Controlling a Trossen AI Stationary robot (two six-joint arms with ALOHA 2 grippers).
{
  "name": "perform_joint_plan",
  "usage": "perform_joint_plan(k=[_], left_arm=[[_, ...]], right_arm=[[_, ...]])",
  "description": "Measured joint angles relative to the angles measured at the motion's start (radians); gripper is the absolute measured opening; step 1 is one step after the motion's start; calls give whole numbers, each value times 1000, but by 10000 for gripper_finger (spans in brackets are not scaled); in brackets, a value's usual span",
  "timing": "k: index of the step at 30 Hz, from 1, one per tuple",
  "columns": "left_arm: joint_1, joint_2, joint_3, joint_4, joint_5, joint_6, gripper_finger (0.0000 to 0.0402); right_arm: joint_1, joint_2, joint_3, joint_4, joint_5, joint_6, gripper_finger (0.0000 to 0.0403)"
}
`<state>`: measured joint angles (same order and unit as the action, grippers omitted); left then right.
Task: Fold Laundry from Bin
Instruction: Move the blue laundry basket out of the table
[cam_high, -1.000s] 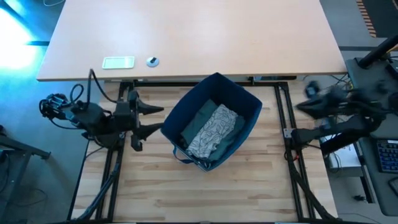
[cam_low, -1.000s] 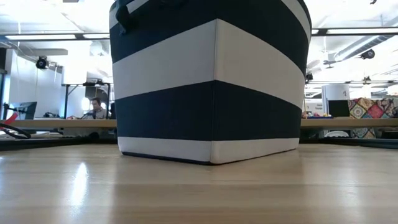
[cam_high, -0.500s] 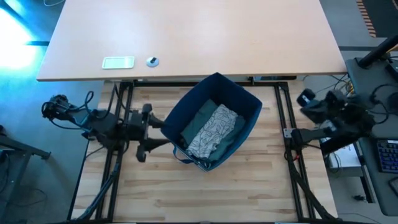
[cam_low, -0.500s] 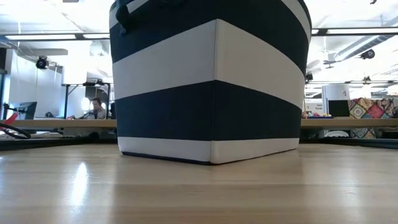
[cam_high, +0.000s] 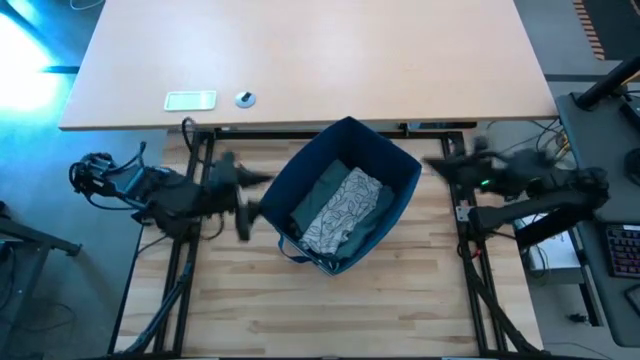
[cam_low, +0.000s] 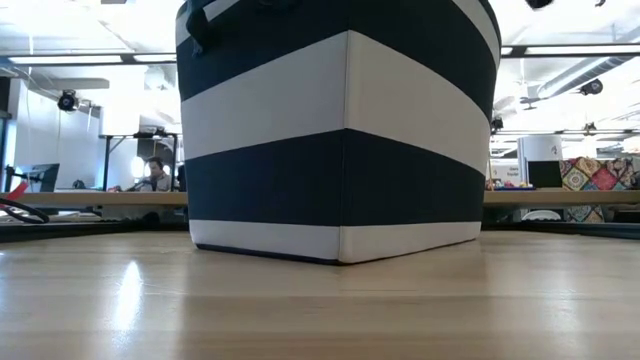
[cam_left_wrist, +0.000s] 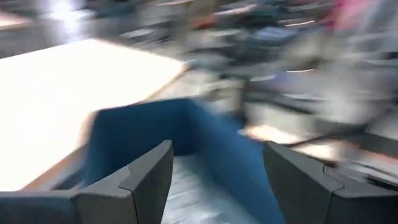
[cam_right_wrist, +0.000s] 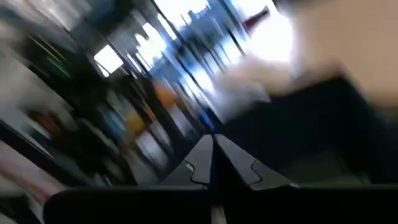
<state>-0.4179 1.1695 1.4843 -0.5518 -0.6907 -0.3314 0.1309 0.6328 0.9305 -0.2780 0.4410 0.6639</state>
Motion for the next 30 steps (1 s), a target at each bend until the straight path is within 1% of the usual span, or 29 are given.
perform_joint_plan(k=[1,2,3,5,7,10,12,14,15,17,18,20,23,25,28,30], left_arm=[[2,11,30,-93,-81,-59,231],[5,22,58,-199,-137,-108,231],[10,34,84,-298,-159,-153,231],[36,56,133,-466,-134,-242,231],[63,72,155,-570,-113,-324,231],[114,91,157,-626,-111,-421,231],[165,103,157,-651,-82,-435,231],[232,111,157,-662,-14,-400,231],[272,115,157,-659,36,-377,231],[363,126,157,-653,181,-313,231],[407,134,157,-653,239,-285,231],[484,154,157,-653,309,-236,231],[576,185,157,-654,391,-181,231],[619,210,157,-654,422,-145,231],[659,258,156,-649,453,-100,231],[672,291,156,-636,476,-67,231]], right_arm=[[1,37,45,-122,-6,69,9],[4,76,96,-236,-20,140,9],[7,113,146,-333,-33,214,9],[18,196,253,-546,-38,338,9],[25,271,362,-738,-54,439,9],[26,372,513,-1027,-110,568,9],[26,434,591,-1157,-155,626,11],[26,476,643,-1216,-209,646,18],[26,494,657,-1225,-235,649,24],[28,522,668,-1215,-278,661,40],[28,532,669,-1217,-285,666,51],[26,546,671,-1230,-292,680,78],[26,566,671,-1251,-292,722,128],[26,582,670,-1253,-288,772,166],[26,603,669,-1255,-284,896,214],[26,627,664,-1258,-282,990,231]])
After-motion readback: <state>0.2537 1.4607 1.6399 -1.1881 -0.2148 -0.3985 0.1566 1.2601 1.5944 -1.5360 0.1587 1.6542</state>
